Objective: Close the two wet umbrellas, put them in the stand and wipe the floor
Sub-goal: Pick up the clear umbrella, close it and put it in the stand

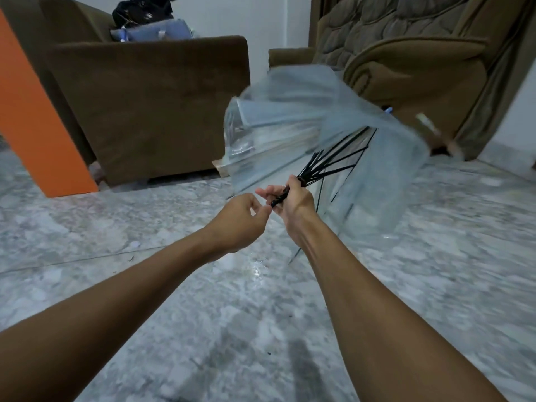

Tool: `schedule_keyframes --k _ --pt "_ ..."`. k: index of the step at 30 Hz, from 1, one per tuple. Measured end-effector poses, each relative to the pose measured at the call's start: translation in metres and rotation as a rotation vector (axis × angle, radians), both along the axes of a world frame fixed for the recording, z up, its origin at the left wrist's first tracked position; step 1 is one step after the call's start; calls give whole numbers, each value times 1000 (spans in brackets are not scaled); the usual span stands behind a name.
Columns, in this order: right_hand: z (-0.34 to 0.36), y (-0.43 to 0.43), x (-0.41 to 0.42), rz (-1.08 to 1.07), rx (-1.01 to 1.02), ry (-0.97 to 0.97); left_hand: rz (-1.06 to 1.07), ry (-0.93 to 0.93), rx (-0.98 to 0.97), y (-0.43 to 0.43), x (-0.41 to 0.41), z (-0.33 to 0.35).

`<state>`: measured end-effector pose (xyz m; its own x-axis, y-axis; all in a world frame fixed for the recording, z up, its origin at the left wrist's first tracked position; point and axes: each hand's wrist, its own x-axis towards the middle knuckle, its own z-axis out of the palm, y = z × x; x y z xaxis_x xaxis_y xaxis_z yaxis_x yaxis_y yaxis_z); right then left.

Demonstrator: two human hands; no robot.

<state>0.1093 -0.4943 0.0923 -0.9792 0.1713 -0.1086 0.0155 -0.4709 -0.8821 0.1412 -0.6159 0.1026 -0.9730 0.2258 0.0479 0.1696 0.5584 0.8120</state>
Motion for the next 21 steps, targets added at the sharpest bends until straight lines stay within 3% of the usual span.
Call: schedule_keyframes --k 4,11,16,21 --pt "-6 -3 0 -14 9 -23 26 41 -84 0 0 3" --pt "-12 -8 -4 -28 158 -101 52 85 -46 11 3 1" --pt "-16 -10 -6 41 198 -157 64 -15 -21 12 -3 -3" --pt "-17 -9 -9 24 105 -157 45 37 -80 12 -8 -3"
